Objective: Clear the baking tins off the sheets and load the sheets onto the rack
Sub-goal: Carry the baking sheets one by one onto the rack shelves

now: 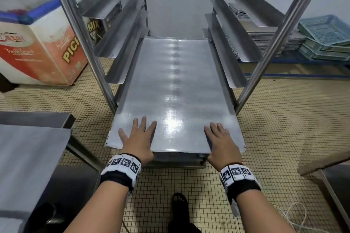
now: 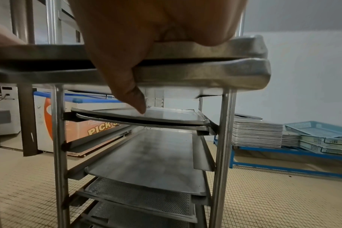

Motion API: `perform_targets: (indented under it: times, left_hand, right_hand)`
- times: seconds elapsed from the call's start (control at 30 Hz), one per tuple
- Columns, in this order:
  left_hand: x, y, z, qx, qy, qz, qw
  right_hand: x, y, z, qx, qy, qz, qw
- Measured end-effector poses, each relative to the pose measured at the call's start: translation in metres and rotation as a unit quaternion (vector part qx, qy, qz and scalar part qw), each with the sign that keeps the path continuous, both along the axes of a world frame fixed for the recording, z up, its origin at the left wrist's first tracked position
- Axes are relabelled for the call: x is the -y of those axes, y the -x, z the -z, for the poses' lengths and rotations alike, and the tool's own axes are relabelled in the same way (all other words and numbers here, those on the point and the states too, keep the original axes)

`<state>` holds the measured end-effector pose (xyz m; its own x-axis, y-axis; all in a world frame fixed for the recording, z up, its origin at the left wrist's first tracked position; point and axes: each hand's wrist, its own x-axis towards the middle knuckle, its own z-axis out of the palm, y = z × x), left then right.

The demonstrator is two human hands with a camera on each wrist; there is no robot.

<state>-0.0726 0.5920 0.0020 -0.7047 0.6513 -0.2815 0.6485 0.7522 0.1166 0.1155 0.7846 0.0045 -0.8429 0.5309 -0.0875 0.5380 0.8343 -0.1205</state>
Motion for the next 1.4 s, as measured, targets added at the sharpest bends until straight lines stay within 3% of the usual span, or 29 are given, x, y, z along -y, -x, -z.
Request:
perform_targets:
  times: [0.9, 1.27, 1.4]
  left_hand:
    - [-0.13, 0.135, -0.013, -0.013, 0.012, -0.008, 1.0]
    - [-0.152, 0.157, -0.007, -0.02, 0.037, -0.005, 0.999]
    - [-0.144, 0.147, -0.003, -0.073, 0.056, 0.011, 0.996]
  right_hand:
    - [-0.132, 0.14, -0.003, -0.006, 0.007, 0.004, 1.0]
    - [-0.158, 0.163, 0.008, 0.016, -0.037, -0.019, 0.999]
    - [-0.155, 0.162, 0.011, 0.023, -0.061, -0.019, 0.998]
